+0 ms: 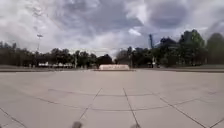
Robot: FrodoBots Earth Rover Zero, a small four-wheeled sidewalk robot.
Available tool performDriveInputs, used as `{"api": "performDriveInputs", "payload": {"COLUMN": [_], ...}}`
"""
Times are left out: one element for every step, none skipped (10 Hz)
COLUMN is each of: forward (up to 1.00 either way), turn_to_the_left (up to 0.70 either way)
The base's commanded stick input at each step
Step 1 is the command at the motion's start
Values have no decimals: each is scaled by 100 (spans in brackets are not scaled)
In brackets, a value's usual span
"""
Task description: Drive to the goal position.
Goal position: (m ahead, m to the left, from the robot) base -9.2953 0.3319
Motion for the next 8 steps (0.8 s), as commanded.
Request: {"api": "performDriveInputs", "payload": {"forward": [70,70,70,70,70,70,70,70], "turn_to_the_left": [0,0,-1,-4,-25,-8,0,0]}}
